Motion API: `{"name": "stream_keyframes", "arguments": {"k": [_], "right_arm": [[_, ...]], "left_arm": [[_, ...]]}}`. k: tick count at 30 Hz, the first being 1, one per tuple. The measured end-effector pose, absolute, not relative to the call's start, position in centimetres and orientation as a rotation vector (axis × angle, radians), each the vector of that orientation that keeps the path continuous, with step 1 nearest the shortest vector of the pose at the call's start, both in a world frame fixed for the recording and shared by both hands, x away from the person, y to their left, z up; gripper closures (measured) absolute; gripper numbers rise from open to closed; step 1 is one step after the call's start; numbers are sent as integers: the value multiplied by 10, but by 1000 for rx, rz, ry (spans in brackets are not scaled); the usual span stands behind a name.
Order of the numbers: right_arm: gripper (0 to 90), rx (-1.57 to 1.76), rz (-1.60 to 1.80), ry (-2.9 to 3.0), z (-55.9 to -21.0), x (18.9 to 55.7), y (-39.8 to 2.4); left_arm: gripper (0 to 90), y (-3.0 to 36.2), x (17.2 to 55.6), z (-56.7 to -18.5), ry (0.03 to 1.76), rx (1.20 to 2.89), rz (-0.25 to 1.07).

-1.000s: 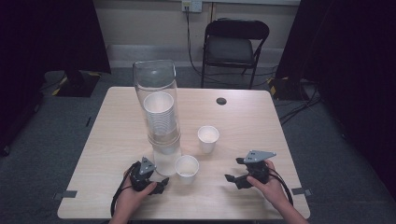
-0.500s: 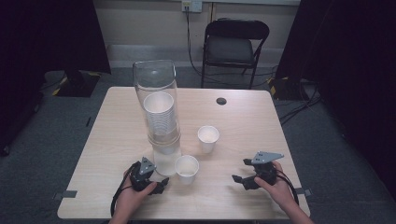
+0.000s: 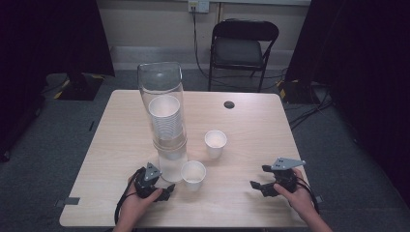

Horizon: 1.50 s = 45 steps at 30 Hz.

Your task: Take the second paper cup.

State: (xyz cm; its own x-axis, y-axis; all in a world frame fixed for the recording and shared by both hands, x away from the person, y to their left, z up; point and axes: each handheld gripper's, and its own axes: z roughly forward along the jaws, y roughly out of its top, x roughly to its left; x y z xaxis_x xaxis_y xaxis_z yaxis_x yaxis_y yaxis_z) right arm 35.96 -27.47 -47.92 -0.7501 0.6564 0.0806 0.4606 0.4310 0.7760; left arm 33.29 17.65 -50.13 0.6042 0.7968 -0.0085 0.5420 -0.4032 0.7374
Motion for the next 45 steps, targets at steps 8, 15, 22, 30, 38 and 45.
{"name": "stream_keyframes", "arguments": {"k": [8, 15, 22, 30, 38, 45], "right_arm": [[144, 1005, 1205, 2436, -481, 358, -287], [143, 1015, 1172, 2421, -484, 356, -298], [144, 1035, 1155, 2409, -488, 356, -306], [144, 1040, 1120, 2395, -491, 355, -316], [143, 1050, 1096, 2377, -493, 354, -323], [143, 1027, 1041, 2391, -497, 352, -328]], "left_arm": [[144, 177, 333, -501, 1051, 2110, 454], [144, 176, 333, -501, 1053, 2108, 452], [144, 177, 333, -501, 1052, 2108, 453], [144, 177, 333, -501, 1052, 2108, 452], [144, 177, 333, -501, 1051, 2110, 453], [142, 177, 333, -501, 1046, 2114, 454]]}}
